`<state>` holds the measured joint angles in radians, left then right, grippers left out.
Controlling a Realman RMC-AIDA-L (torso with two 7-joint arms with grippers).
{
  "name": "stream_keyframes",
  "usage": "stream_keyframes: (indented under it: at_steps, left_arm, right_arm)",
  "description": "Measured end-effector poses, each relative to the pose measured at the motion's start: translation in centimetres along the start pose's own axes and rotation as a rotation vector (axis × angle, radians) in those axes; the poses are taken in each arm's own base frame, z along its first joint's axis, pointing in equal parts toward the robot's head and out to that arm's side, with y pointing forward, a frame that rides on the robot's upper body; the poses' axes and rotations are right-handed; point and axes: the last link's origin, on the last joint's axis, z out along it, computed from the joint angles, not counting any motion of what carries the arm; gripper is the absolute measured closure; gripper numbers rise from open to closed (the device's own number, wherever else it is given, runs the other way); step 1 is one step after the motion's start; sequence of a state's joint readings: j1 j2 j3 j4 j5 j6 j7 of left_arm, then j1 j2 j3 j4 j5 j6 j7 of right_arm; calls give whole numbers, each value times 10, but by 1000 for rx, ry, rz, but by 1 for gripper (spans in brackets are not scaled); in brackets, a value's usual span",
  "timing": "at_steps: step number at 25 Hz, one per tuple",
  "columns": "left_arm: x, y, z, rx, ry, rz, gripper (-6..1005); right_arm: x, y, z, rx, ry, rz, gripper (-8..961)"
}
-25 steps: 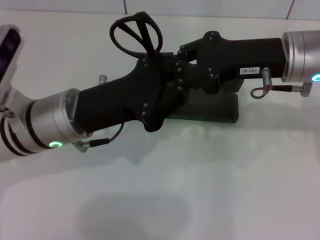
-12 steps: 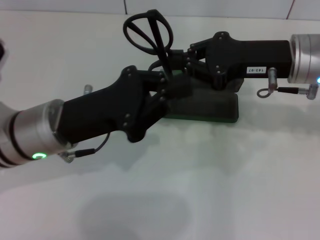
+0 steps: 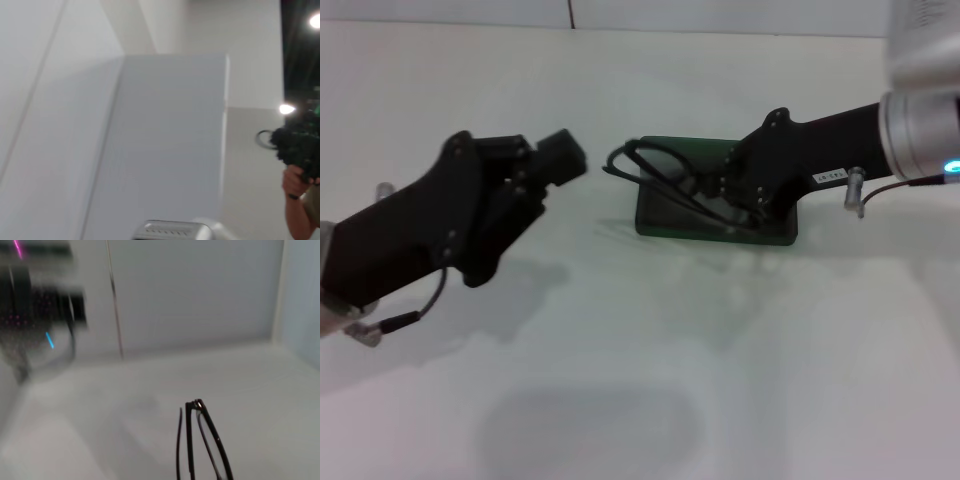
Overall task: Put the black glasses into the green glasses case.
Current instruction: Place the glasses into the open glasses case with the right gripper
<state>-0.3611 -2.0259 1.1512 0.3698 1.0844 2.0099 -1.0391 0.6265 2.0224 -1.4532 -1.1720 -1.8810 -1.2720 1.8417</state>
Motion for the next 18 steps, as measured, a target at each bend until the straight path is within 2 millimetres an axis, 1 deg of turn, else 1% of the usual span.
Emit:
stream_keyframes:
  at_steps: [5,7,10,13,18]
  left_arm:
    - [1,2,-9,35,8,19,962]
    - [1,2,-9,37,7,25,962]
    - [1,0,-7,36,6,30,962]
    - [1,-1,-6,36,9,34,962]
    - [4,-4,-6,48,19,46,962]
  right_arm:
    - [-17,2,5,139,254,-113,908]
    - [-22,2,10,167,316,-138,907]
    - [-26,1,24,202,425,-187,907]
    - [-24,3,36,206,482,-224,906]
    - [-20,2,47,229,521,-272,906]
